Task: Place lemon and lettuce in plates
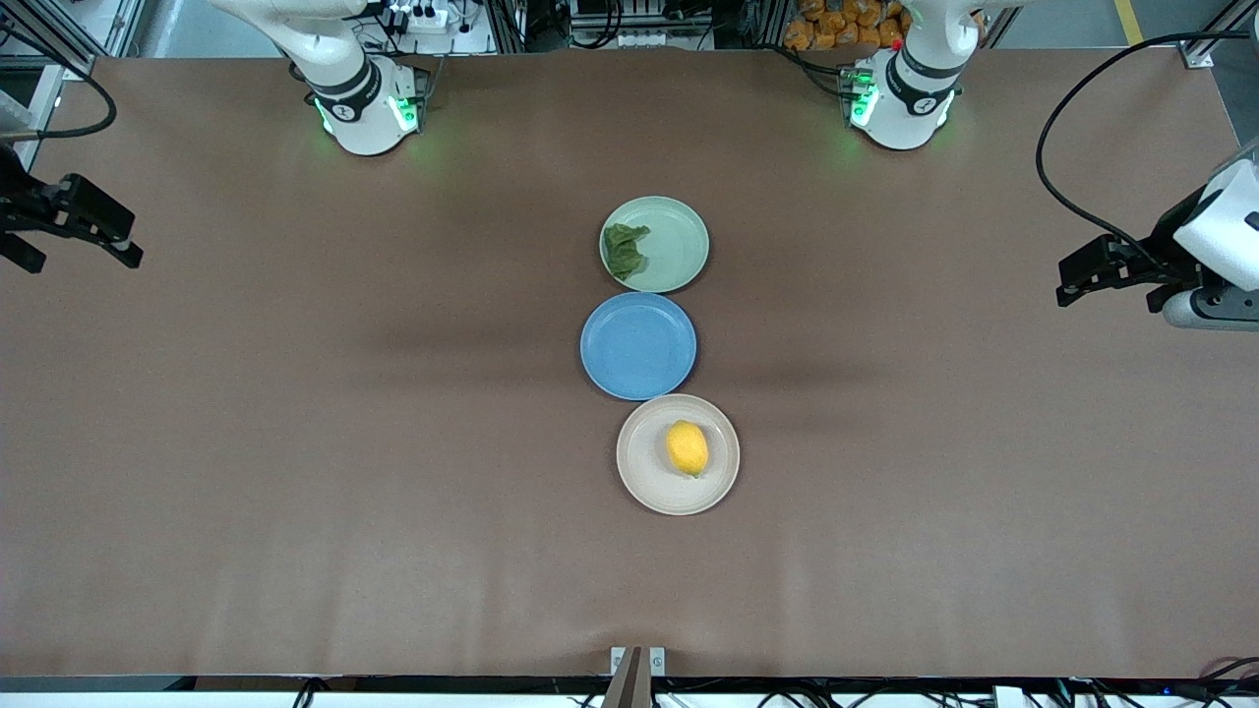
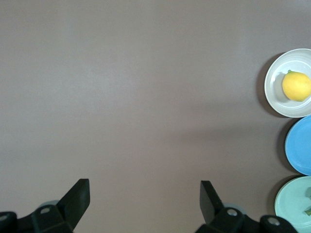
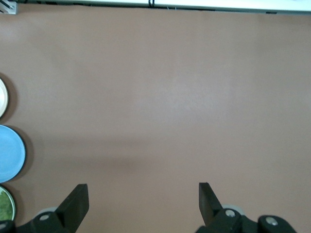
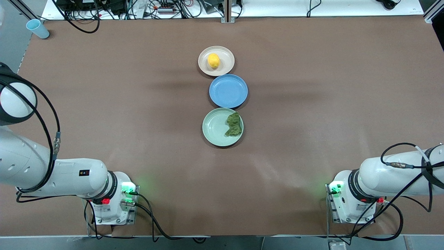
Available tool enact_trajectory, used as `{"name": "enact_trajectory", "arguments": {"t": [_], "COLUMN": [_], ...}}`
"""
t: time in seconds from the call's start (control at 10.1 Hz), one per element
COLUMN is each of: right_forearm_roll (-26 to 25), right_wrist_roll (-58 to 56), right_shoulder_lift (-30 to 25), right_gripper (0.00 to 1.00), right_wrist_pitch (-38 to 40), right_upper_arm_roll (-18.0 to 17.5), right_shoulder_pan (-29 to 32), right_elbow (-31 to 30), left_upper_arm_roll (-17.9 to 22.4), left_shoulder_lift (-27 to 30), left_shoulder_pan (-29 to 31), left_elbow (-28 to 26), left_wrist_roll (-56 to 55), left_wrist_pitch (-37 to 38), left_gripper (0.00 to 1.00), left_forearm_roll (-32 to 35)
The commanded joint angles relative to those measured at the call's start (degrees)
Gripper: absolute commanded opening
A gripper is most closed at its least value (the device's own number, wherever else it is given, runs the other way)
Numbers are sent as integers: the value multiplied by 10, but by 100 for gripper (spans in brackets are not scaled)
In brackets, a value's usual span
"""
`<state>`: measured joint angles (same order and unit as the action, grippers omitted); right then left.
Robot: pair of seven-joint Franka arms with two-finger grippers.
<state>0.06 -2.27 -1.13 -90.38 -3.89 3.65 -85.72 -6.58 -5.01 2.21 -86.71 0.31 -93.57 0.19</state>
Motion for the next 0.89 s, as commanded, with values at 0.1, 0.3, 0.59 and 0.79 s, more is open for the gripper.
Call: {"name": "enact_trajectory", "arguments": {"t": [0.1, 0.3, 0.59, 0.79], "right_forearm_roll": [7, 6, 6, 6], "right_wrist_roll": [-11, -11, -10, -10], "right_shoulder_lift": [9, 9, 9, 9], "right_gripper": [100, 100, 100, 100], "right_wrist_pitch": [18, 20, 34, 35], "right_upper_arm_roll": [-2, -1, 4, 4], "right_shoulder_pan": [7, 7, 5, 6], "right_elbow": [14, 12, 13, 13], "left_upper_arm_roll": [-1, -1, -2, -2], "left_shoulder_lift": [4, 4, 4, 4], "left_shoulder_pan": [2, 2, 2, 2], "left_elbow": [4, 3, 3, 3], "left_wrist_roll": [1, 2, 4, 4], "left_wrist_pitch": [4, 4, 4, 4], "left_gripper": [100, 100, 100, 100], "left_forearm_roll": [-2, -2, -2, -2]}}
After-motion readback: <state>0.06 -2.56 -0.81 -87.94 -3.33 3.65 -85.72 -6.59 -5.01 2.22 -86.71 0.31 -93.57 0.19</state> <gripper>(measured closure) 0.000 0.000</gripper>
